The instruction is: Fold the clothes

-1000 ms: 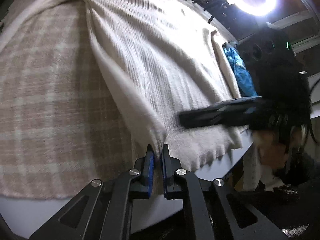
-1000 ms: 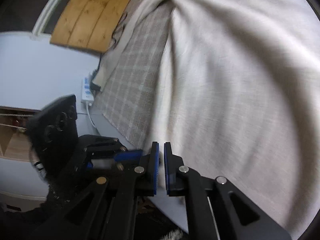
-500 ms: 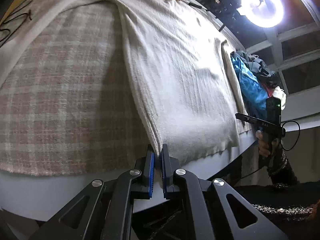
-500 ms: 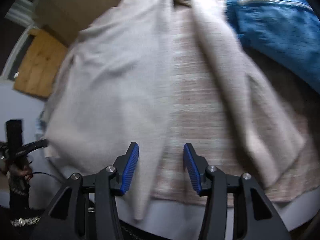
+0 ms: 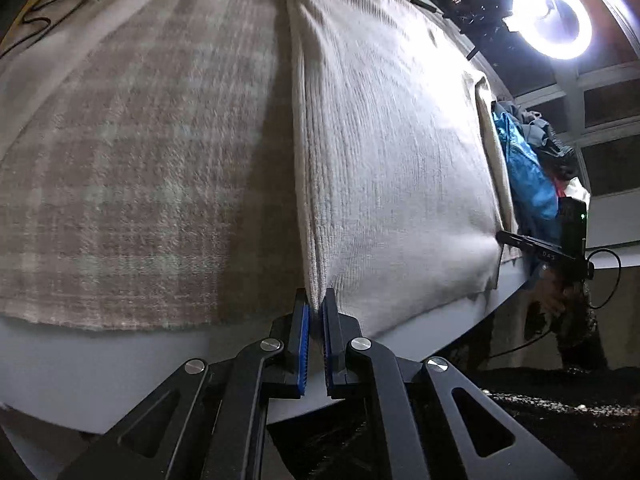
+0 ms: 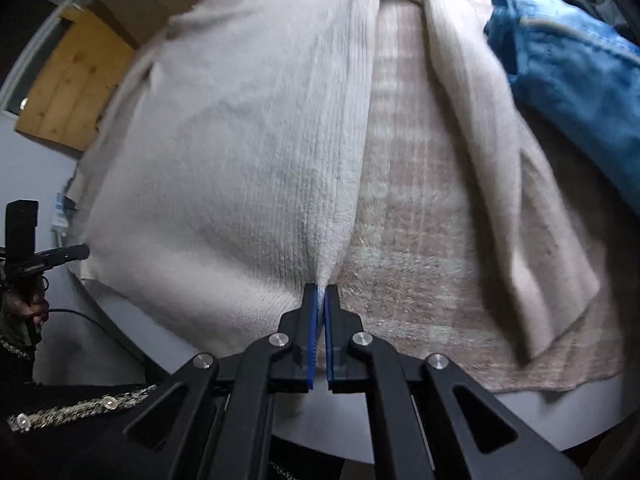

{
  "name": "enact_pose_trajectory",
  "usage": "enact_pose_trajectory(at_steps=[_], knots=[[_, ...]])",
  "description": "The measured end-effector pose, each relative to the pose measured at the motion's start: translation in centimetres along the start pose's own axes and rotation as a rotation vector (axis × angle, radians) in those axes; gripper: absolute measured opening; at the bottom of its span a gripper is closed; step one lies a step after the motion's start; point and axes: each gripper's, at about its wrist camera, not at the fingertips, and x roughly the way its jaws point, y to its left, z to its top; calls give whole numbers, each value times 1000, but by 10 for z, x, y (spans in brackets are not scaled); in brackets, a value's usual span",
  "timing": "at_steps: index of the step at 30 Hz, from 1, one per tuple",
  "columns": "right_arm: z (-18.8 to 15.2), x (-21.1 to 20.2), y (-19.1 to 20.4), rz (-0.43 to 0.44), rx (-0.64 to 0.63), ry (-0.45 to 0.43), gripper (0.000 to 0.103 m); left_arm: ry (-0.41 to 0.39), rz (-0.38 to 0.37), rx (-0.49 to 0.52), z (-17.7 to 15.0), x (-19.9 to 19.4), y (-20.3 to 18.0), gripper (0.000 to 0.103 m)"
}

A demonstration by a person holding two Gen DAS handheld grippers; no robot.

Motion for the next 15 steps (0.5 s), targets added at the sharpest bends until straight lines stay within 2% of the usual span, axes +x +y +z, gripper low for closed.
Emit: enact_pose_trajectory(at_steps=[4,6,7,9,11,12,13,15], knots=[[6,-2,-1,17,14,55,6,59,7,-30,3,7,1,9],[13,-25,-9,7,28,6,11,73,35,-40,1,-1,2,10],[17,-38,-15,-4,35,-29,16,64,42,-43,0,-8,3,10],[25,-61,-31,-104,30,-105,46,36,57,-46,3,-24,4,11],[31,-78,-50,-229,17,-168,47,3,68,-46,9,-40,3,11],[33,-78,-59,-279,11,-169,47,-13,63,-34,15,-45,-1,11],[34,-75,-67,-307,9,-164,47,-26,63,-6,24,-47,-10,11],[33,-64,-74,-296,7,-135,47,-52,64,50,44,-47,-28,11]])
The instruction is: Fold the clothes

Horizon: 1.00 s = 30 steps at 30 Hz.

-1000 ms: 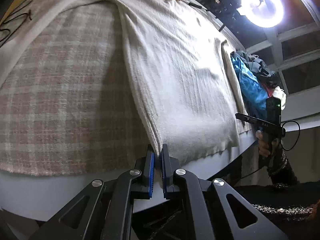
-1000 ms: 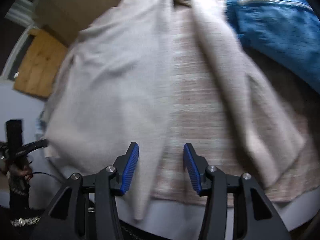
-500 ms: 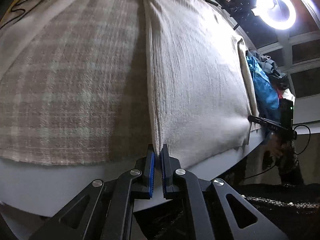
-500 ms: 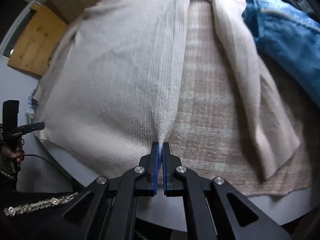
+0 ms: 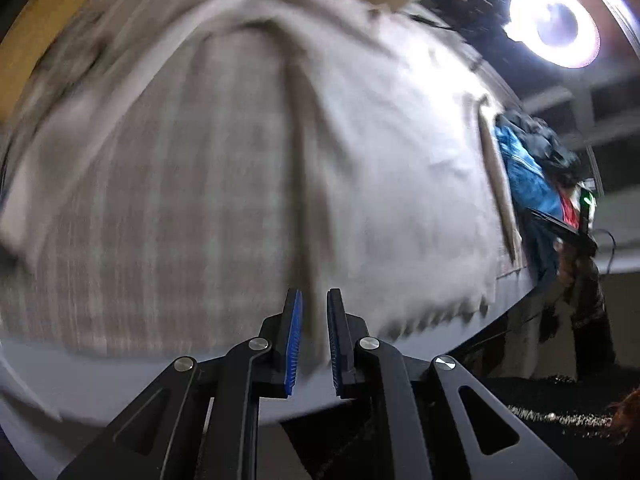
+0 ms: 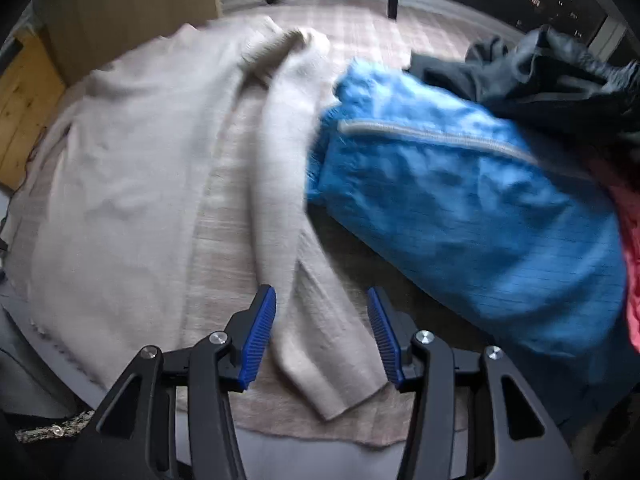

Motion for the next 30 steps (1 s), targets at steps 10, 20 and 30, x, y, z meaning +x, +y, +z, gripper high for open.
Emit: enact_pose_trajectory(at_steps=[10,20,30], knots=[[-1,30,8,16,-137,61,8,-54,-45,191,77,24,-79,11],[56,-119,-150,120,220,-211,8,-89,-14,84,77,19,-57,11],[105,-144,-126,-13,174,-260,18,-199,233,-72,53,-50,43,26]])
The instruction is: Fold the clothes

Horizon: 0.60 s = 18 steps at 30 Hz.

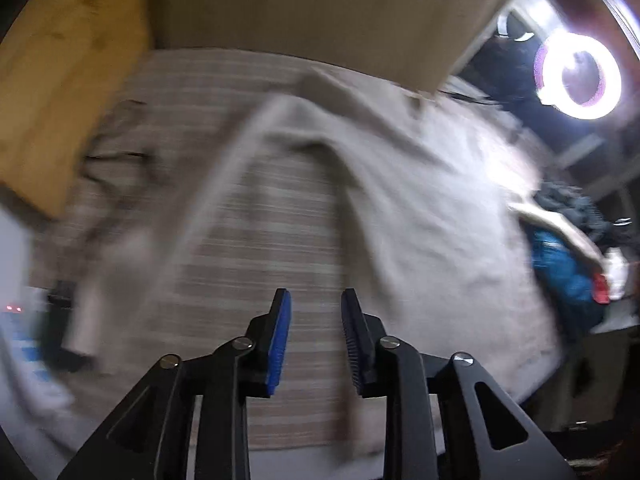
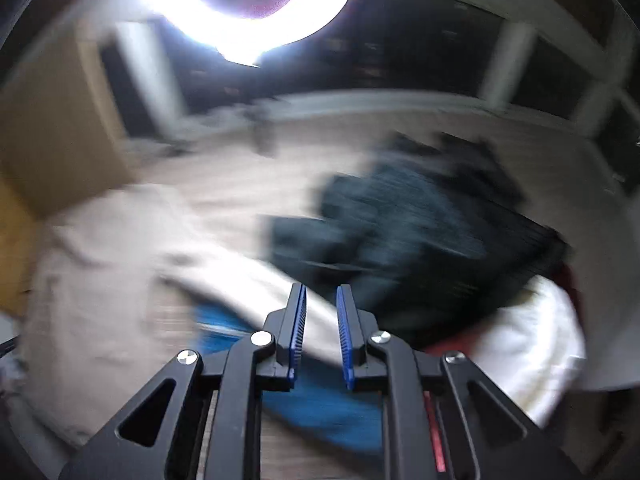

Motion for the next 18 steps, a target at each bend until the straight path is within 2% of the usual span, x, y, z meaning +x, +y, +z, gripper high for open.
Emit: enact_pose_trajectory(at_steps=[1,4,7,11,15,16,18], knots=[[3,-2,21,56,-27,0,19,-4,34,-4,0,-3,12,27],[18,13,108,217,-132,8,24,-1,55,-39,-3,-3,41,28],[35,50,208,319,-265,18,25,3,40,-78,-14,3,63,28],[53,140,332,336,-444,43,33,14,-4,-95,-31,5,71,28],[74,216,412,384,-461,125,33,21,-42,-104,-46,0,72,28],[79,233,431,383,-473,131,33,20,-42,-103,-49,-3,71,28],[87,258,464,313,-549,95,33,17,-51,-110,-54,-6,73,28]])
